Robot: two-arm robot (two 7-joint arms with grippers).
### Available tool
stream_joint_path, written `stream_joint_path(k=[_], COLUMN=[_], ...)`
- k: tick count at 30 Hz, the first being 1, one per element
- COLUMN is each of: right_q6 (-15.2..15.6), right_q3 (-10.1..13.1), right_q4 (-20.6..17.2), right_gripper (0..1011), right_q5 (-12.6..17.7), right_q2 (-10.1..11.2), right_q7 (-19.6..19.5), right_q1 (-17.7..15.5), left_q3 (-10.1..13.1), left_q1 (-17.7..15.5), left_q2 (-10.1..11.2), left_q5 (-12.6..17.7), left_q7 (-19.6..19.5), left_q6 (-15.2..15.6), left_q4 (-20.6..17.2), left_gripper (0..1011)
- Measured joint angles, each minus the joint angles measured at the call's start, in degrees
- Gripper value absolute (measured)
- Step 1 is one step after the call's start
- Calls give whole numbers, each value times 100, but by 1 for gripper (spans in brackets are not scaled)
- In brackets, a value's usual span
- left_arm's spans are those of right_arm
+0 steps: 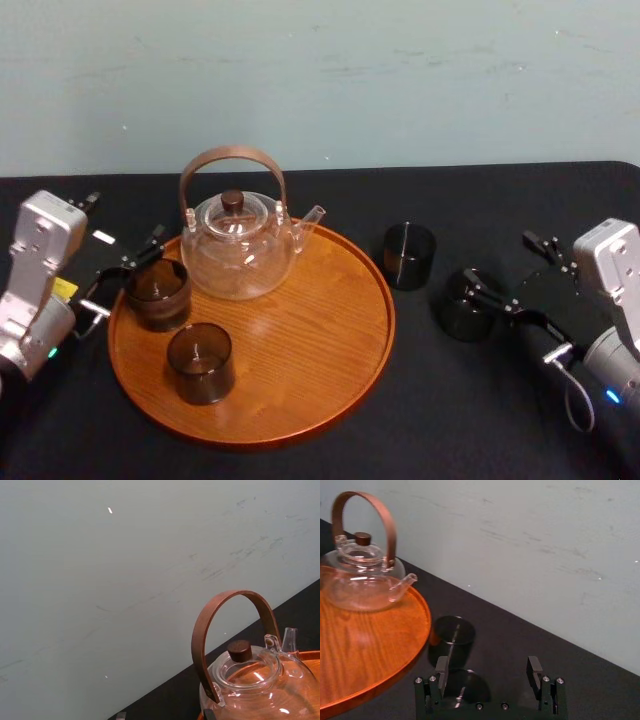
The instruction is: Pick up the glass from the table and place it on the tray.
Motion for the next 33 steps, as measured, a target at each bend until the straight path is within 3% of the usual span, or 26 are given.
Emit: stream_joint_path(k=[11,33], right_q6=[125,212], right_q3=[74,315], right_q4=[-245,-6], right_gripper=[1002,1002], right_q5=[-42,10], right_q2=[-79,-383], right_q7=[56,374], right_q1=[-357,-537], left_q3=[0,0], left_q1=[0,0], left_q2=[0,0], left_q5=[0,0], left_q7=[0,0], left_q6=[0,0], left_q4=[0,0], left_gripper=[1001,1001])
